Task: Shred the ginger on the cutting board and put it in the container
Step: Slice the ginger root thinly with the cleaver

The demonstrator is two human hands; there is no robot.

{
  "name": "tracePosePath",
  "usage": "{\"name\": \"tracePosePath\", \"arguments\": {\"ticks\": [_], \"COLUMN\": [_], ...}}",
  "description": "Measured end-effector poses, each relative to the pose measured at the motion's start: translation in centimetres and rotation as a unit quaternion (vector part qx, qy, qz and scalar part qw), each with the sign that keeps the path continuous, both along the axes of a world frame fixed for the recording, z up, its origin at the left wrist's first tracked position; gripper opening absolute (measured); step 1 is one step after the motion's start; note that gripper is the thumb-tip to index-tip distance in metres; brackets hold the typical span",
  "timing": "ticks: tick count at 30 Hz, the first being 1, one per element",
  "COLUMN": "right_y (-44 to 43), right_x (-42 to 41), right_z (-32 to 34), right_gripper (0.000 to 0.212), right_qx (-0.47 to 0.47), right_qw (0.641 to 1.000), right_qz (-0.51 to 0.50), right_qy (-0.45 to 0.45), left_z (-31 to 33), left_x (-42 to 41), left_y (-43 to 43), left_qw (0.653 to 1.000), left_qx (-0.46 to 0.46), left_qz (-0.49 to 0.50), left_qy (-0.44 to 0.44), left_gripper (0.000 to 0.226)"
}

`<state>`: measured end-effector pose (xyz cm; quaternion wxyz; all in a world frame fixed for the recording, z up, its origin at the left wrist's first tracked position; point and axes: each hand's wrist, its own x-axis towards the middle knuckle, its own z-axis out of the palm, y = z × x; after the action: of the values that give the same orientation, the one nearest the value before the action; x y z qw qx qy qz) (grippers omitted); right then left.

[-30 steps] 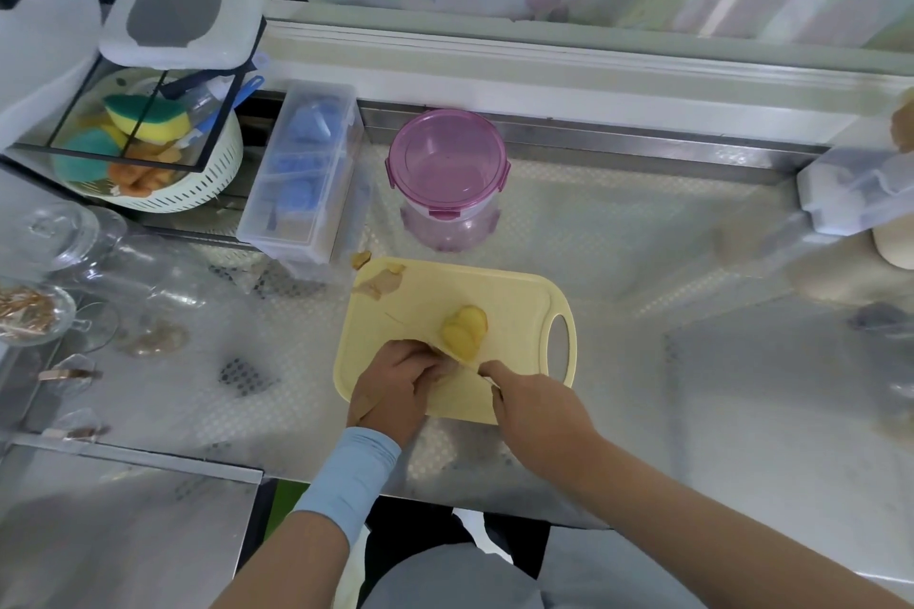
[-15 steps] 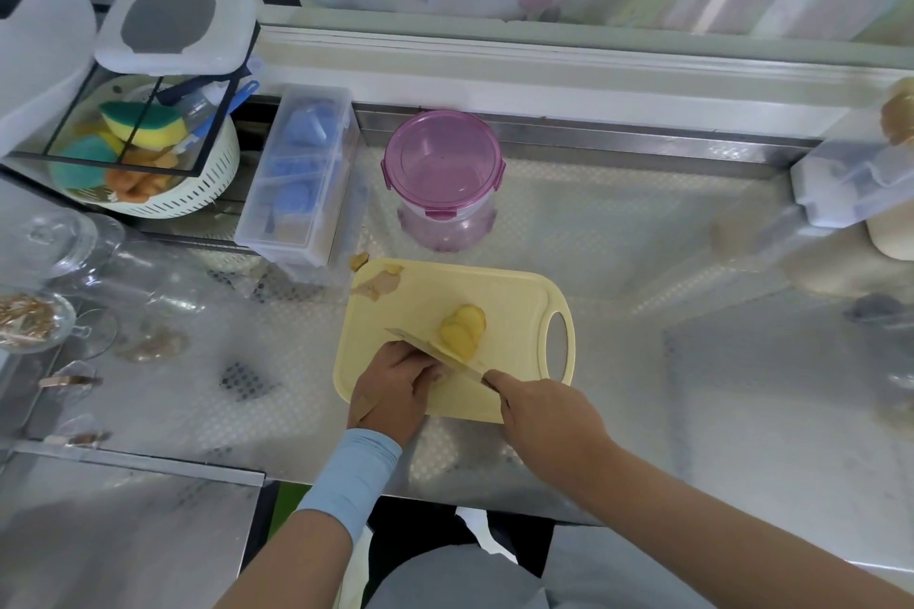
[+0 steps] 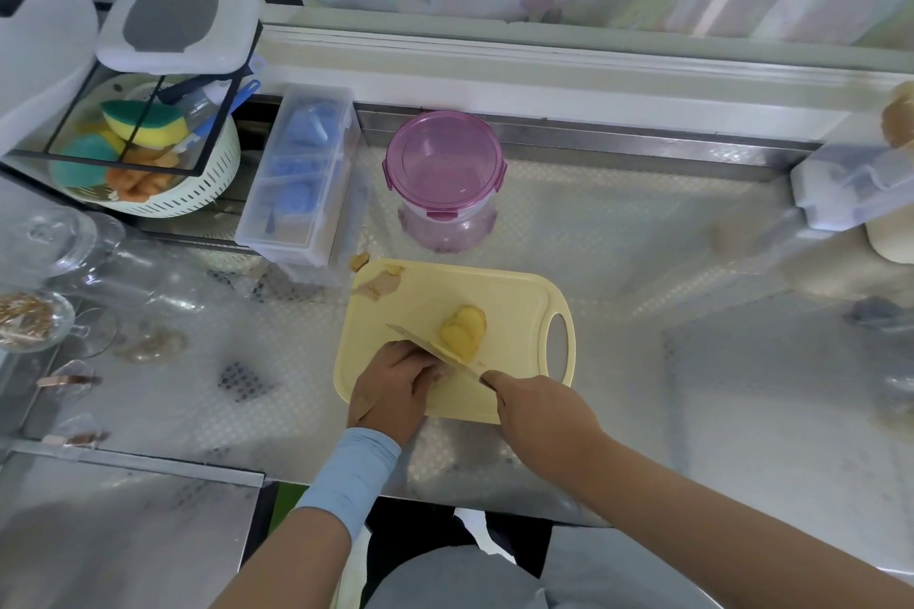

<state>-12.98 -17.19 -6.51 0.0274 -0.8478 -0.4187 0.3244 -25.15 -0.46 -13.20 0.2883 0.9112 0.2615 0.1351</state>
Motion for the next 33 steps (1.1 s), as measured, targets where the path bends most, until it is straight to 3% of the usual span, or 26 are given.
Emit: {"name": "tracePosePath", "arguments": {"ticks": [26,33], "right_y": [2.6,2.9], "right_x": [1.0,0.8], "right_z": [-0.3,-1.3], "right_gripper": [0.034,0.040], "right_qx": [-0.029,-0.031], "right_qw": [0.998,0.997], "right_qz": [-0.002,-0.013], "right_qy": [0.054,0.062], "left_z": [0.2,0.1], "left_x": [0.0,-0.1], "left_y": [0.2,0.1], "left_qw": [0.997,0.997], "left_qx": [-0.070,-0.073], "left_qz": [0.016,0.013], "left_qy": [-0.001,0.003], "left_gripper": [0.032,0.027]}}
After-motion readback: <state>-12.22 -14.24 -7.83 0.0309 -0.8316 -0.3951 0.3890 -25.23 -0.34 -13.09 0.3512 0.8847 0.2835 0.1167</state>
